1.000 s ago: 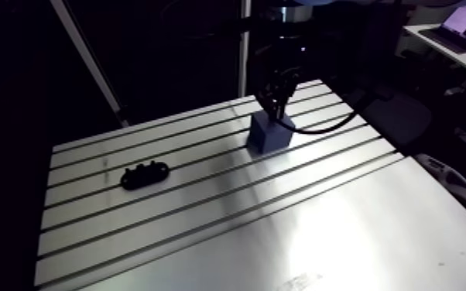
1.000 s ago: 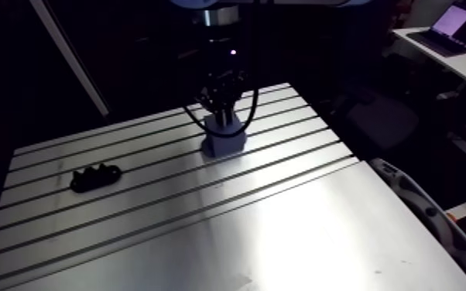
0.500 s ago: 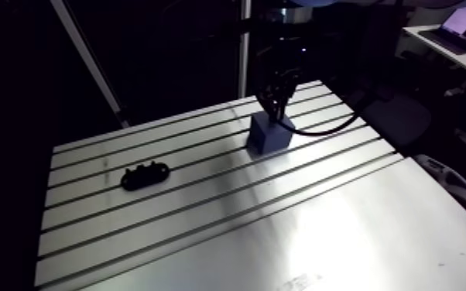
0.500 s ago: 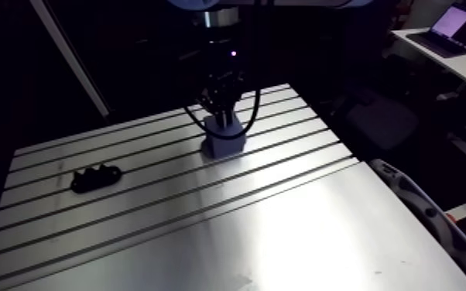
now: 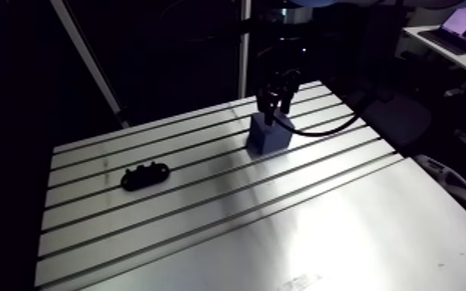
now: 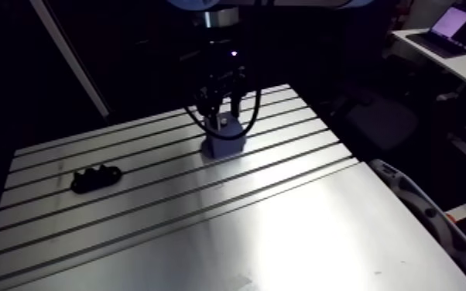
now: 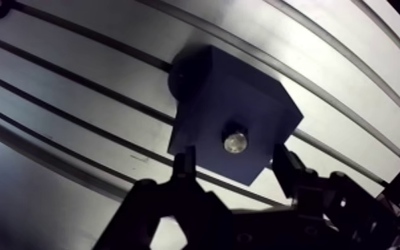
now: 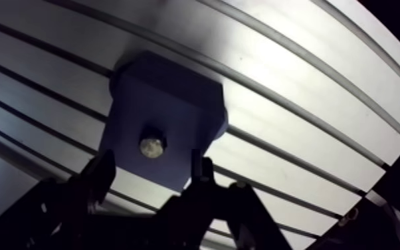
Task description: Pick up the M10 bolt and insert it into the hex recess until seated.
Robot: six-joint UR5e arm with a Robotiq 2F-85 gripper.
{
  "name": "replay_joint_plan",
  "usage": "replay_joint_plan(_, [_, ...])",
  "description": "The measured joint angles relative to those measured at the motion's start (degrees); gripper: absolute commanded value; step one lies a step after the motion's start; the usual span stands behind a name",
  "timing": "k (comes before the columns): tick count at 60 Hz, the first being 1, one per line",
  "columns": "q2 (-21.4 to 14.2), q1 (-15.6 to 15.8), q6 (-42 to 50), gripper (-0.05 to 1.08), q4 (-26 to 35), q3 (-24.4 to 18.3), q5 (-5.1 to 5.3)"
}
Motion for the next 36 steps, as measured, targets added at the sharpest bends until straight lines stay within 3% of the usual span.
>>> replay_joint_plan(29, [-1.7, 0.0, 4.3, 0.05, -0.9, -0.6, 0.13])
replay_joint_plan(31, [-1.8, 0.0, 5.6, 0.08, -0.9, -0.7, 0.08])
replay_joint_plan(32, [-1.9, 0.0, 6.2, 0.12, -0.9, -0.7, 0.04])
replay_joint_plan(33, [-1.9, 0.0, 6.9, 0.25, -0.8, -0.8, -0.02])
replay_joint_plan(36, [-2.2, 0.0, 10.7, 0.33, -0.3, -1.0, -0.31])
